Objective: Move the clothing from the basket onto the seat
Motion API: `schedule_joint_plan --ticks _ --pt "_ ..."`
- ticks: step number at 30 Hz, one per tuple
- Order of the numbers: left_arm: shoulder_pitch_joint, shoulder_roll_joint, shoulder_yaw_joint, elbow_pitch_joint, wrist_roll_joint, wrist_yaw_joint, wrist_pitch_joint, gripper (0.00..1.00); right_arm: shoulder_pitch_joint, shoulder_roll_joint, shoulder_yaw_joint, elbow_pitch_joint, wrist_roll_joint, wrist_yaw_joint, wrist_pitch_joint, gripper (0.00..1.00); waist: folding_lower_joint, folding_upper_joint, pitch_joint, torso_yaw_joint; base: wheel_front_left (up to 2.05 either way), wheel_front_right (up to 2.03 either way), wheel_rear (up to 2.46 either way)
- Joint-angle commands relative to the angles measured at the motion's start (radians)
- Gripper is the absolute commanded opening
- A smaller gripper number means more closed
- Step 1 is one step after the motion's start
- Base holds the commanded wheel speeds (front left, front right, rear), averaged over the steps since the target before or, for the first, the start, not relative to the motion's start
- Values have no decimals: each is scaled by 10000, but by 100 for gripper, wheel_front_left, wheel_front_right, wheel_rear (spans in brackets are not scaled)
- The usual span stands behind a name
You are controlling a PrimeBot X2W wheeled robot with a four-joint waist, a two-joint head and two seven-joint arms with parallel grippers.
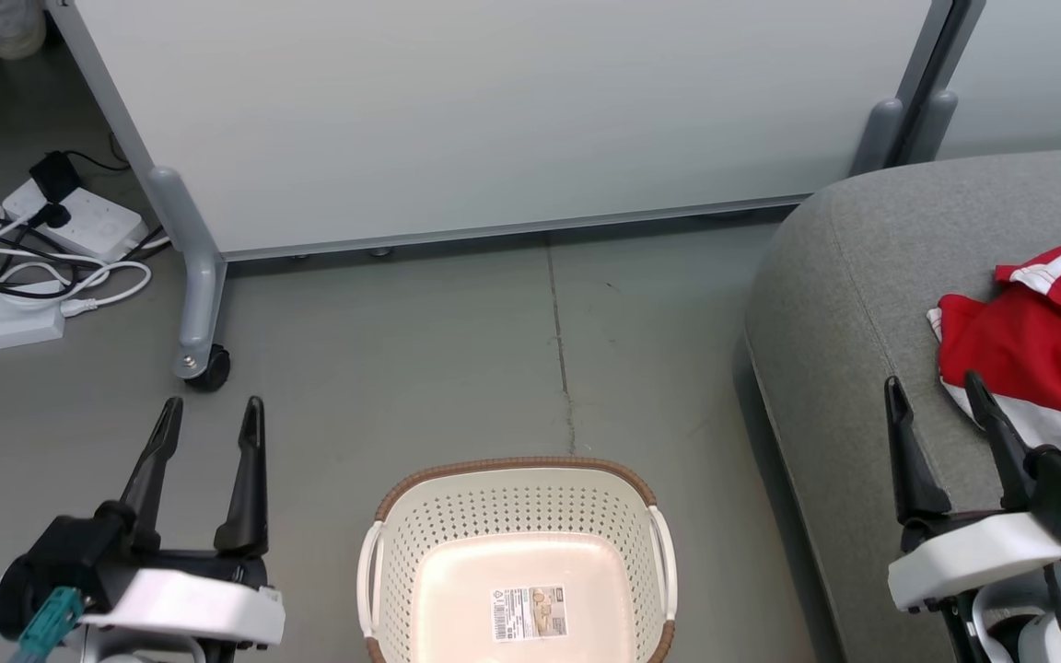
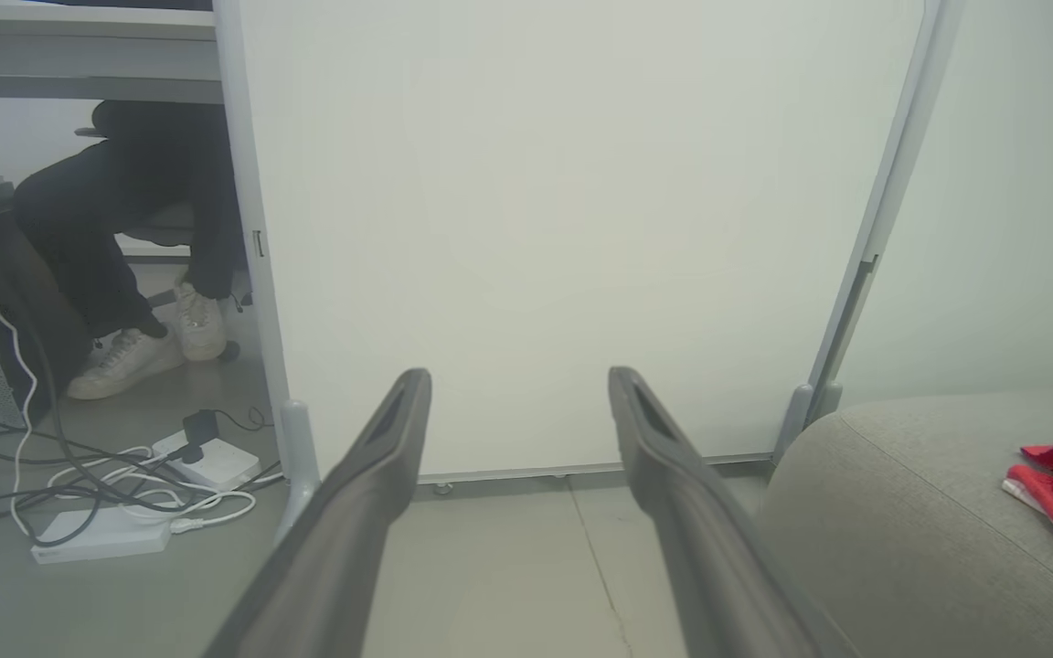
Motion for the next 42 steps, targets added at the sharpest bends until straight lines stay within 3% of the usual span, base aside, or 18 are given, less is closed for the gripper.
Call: schedule_joint_plan --ticks 1,8,16,42 --pt "145 -34 126 -77 143 -61 -17 100 150 -27 -27 -70 -3 2 42 100 0 0 -53 46 0 0 0" --pt "959 -250 753 -44 512 -425 -16 100 650 -23 128 -347 -21 2 262 100 0 0 -411 112 0 0 0" --pt "1492 -442 800 139 813 -604 -13 100 1013 -22 222 -596 160 2 498 100 0 0 -721 19 0 0 0" --pt "1754 -467 765 575 768 -384 52 100 1498 -21 229 -820 536 2 782 100 0 0 -973 63 0 0 0"
